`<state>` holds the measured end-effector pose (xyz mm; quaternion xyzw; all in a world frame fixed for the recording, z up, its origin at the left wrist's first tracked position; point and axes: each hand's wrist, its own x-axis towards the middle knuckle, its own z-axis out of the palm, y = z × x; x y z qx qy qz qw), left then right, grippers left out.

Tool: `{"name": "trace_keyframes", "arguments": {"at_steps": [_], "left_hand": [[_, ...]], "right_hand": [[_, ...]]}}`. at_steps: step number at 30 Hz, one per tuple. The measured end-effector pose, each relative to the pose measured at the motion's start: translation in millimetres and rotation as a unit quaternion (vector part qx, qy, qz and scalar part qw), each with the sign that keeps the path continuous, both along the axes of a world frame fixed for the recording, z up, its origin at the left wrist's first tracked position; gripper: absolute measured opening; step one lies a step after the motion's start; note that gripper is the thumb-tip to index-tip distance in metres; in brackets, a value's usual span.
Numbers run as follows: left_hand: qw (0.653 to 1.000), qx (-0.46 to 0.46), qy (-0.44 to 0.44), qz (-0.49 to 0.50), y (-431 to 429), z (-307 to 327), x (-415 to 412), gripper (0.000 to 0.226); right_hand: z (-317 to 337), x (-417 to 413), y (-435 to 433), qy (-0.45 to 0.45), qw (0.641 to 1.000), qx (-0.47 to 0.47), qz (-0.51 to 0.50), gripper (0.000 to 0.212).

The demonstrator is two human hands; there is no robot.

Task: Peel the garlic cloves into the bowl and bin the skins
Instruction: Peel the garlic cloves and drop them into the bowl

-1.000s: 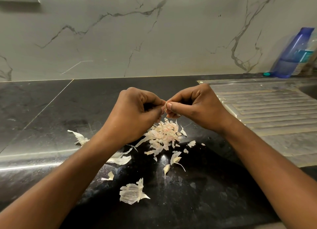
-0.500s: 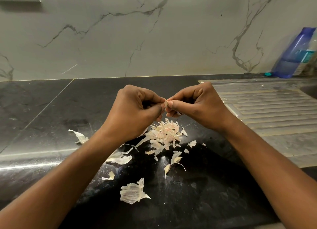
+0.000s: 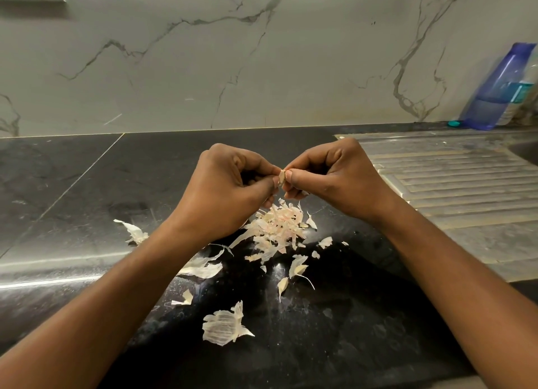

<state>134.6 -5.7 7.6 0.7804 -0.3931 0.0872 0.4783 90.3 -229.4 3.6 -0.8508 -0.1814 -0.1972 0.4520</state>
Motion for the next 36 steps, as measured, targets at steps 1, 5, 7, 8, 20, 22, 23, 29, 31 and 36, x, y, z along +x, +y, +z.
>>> {"name": "trace_keyframes", "arguments": {"at_steps": [1,5,7,8,20,22,23,29,31,36], "left_hand": [[1.000,-0.006,0.012,-0.006,-0.2,0.3,0.4,0.011],[0.994,-0.049,0.098,-0.027,-0.5,4.0,-0.2,0.013],[0.980,-0.083,0.179,-0.037,-0.1,6.0,-1.2,0.014],[0.972,-0.099,0.210,-0.039,0.1,6.9,-1.8,0.015],[0.970,-0.103,0.217,-0.030,-2.7,5.4,-4.2,0.017],[0.974,-0.097,0.204,-0.033,-2.3,5.3,-4.1,0.021],[0.977,-0.093,0.191,-0.031,-2.0,4.9,-3.6,0.022],[0.994,-0.063,0.084,0.004,-1.6,0.8,1.5,0.019],[0.997,-0.053,0.057,0.013,-1.3,-0.5,3.3,0.018],[0.999,-0.016,-0.039,0.007,-1.0,-1.4,4.0,0.019]], "right_hand": [[0.0,0.1,0.4,-0.002,1.000,0.004,-0.002,0.009],[1.6,0.0,1.2,-0.006,0.999,0.039,-0.006,0.010],[2.1,-0.5,1.7,-0.005,0.998,0.056,-0.006,0.009],[2.0,-0.6,2.2,-0.001,0.998,0.063,-0.004,0.009],[0.5,0.6,4.9,0.006,0.998,0.061,-0.019,0.012],[-0.4,0.8,5.6,0.007,0.998,0.059,-0.022,0.012],[-0.9,0.9,6.0,0.006,0.998,0.058,-0.022,0.012],[2.1,-2.1,5.3,0.015,0.998,0.068,-0.003,0.010],[3.1,-3.2,4.1,0.027,0.997,0.075,0.005,0.011],[3.7,-3.9,3.1,0.058,0.995,0.075,0.010,0.011]]}}
